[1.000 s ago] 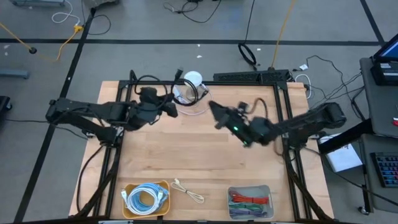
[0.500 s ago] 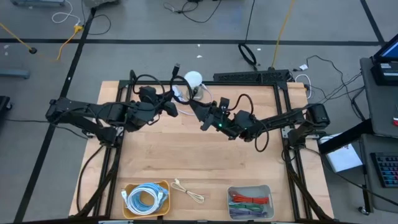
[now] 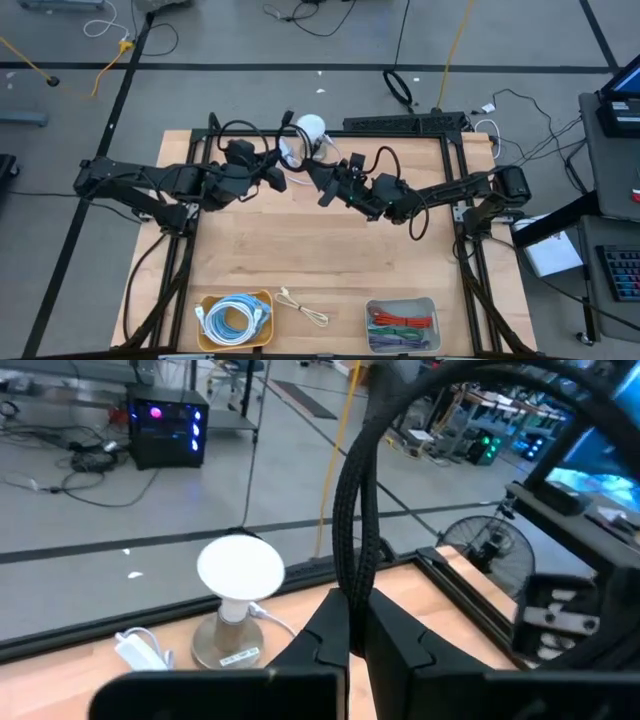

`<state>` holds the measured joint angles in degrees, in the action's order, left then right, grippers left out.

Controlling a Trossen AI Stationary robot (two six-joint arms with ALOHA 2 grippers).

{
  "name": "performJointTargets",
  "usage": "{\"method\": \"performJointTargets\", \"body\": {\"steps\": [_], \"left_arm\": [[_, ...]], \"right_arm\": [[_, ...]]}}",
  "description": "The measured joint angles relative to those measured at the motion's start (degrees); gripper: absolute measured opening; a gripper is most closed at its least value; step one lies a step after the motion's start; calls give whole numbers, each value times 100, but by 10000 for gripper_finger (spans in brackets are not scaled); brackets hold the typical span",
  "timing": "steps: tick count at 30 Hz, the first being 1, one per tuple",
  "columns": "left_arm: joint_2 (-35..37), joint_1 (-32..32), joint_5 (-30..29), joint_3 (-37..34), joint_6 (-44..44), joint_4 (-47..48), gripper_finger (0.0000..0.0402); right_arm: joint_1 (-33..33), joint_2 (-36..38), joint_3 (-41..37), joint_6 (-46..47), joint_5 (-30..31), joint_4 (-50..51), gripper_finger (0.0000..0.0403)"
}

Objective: Pick & Place USB Port
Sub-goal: Put the black HDMI cable into the orange bin

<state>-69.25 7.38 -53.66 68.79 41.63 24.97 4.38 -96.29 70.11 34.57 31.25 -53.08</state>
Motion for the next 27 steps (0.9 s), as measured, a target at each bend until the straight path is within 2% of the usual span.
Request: {"method": "performJointTargets", "body": {"steps": [2,4,7,15,17,21,24,25,27], "left_arm": [[0,6,92,0,3,-6,10],[0,6,179,0,-34,-4,19],[102,85,394,-7,-300,195,49],[1014,837,593,-2,-296,1450,134],[1313,1003,810,-2,-88,1825,149],[1776,1097,1628,-22,-103,2289,175],[1952,1060,2474,-208,-494,1764,191],[1963,1000,2929,-295,-687,1359,195],[1911,820,4218,-555,-972,313,203]], "right_arm": [[-2,0,1,-146,4,-2,12],[-22,0,1,-142,-47,17,12],[-95,145,2,-39,-590,370,7],[-85,1279,2,-206,-2019,2977,5],[-126,1691,4,-133,-2654,3690,5],[-480,2265,7,526,-4537,4958,5],[-605,2438,2,812,-5641,5254,5],[-596,2476,2,795,-5921,5256,5],[-534,2496,2,728,-6307,5197,5]]}}
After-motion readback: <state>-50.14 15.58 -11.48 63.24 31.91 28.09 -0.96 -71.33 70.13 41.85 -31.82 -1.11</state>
